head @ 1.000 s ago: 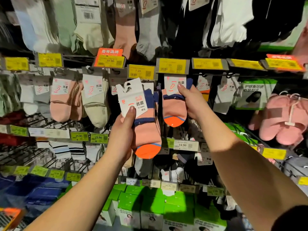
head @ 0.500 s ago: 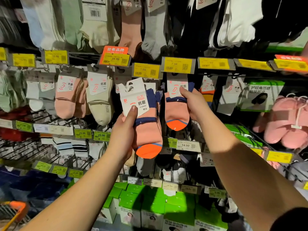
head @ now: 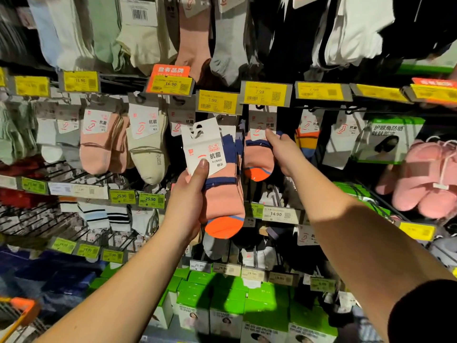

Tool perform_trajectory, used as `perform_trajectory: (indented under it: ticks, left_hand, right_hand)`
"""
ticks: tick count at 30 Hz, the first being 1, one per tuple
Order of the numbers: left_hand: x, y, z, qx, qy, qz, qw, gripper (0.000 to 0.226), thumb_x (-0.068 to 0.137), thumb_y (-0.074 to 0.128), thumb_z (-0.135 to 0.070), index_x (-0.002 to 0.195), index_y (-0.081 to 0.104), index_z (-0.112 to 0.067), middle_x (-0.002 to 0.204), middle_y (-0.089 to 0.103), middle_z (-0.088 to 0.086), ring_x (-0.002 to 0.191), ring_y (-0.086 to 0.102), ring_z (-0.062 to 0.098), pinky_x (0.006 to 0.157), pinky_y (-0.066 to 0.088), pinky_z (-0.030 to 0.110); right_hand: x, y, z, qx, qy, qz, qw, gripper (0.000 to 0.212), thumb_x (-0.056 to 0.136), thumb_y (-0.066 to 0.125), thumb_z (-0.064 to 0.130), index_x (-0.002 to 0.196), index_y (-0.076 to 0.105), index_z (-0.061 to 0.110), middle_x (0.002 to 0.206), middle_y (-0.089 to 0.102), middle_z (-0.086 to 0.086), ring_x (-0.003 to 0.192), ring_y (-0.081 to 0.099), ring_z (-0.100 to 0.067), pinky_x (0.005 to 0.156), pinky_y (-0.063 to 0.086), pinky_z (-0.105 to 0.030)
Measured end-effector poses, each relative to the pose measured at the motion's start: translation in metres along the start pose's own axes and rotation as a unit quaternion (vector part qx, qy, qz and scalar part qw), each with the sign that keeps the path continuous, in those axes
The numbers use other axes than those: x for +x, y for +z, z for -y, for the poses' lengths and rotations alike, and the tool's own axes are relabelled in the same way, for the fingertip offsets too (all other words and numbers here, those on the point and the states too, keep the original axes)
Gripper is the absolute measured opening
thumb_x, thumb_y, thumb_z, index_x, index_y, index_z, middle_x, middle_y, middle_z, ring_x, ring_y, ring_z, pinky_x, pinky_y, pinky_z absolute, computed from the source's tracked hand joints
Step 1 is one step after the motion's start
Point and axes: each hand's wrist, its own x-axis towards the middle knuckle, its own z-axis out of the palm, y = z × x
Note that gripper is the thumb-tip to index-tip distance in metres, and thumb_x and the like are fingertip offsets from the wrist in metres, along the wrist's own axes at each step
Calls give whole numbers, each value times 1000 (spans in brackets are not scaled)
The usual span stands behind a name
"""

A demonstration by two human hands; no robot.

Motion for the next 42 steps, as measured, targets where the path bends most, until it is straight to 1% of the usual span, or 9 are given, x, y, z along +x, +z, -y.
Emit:
perform_trajectory:
  ticks: [6,11,16,21,27,32,35,38,42]
  left_hand:
    - [-3,-6,3,-11,-1,8,1000,28,101,54,-36,118,66,-17,105,77,6,88,75,20,63,58,30]
    - [-8,-4,9,-13,-21,9,1000,31,100,55,-35,122,64,-14,108,76,8,85,75,19,60,57,29]
    - [-13,4,19,4,-19,-3,1000,16,97,62,-35,107,63,-22,92,78,-3,86,75,19,74,61,39]
    - [-17,6,25,72,8,-2,997,60,69,73,-68,114,64,-30,105,76,-3,98,73,21,90,57,50]
    - [-23,6,24,177,34,-20,983,37,93,64,-44,122,51,-25,95,60,-23,85,59,-5,62,43,6]
    - [-21,7,14,193,42,-10,980,36,105,31,-46,121,51,-20,89,47,-27,81,51,9,62,34,21]
    - [-12,0,20,163,36,-35,985,21,104,42,-43,110,53,-25,91,59,-21,81,58,-1,63,43,7]
    - [-12,-4,17,149,40,-53,987,30,103,48,-43,119,58,-20,109,68,-7,104,64,16,84,48,31]
    - [-12,-11,7,145,52,-82,985,17,104,47,-37,112,53,-23,96,63,-13,88,61,5,72,45,14]
  right_hand:
    - [-36,-11,-18,10,1,-56,998,60,92,65,47,138,45,14,124,55,-1,113,54,-19,90,43,-31]
    - [-113,2,-24,112,-53,-73,990,13,103,51,32,102,57,20,91,57,5,80,53,-10,75,46,-28]
    - [-176,31,-17,151,-116,20,981,15,104,50,26,95,59,18,84,58,4,74,55,-6,71,45,-22]
    - [-190,39,-20,139,-133,67,979,20,89,70,24,106,62,17,97,73,-5,87,68,-14,77,52,-21]
    - [-187,36,-21,151,-111,109,976,21,97,63,12,109,65,28,100,76,16,100,70,-5,89,53,-22]
    - [-182,33,-23,200,-61,117,971,19,101,57,15,113,66,26,108,76,0,102,72,-21,89,57,-39]
    - [-179,29,-24,223,-42,115,967,20,102,53,12,115,63,23,110,75,-4,103,71,-23,88,56,-39]
    - [-174,23,-20,266,-25,117,957,22,102,51,10,120,61,17,109,75,-9,100,72,-26,81,59,-37]
    - [-146,5,-7,259,-42,40,964,22,102,53,12,123,59,19,114,73,-9,106,70,-27,91,57,-45]
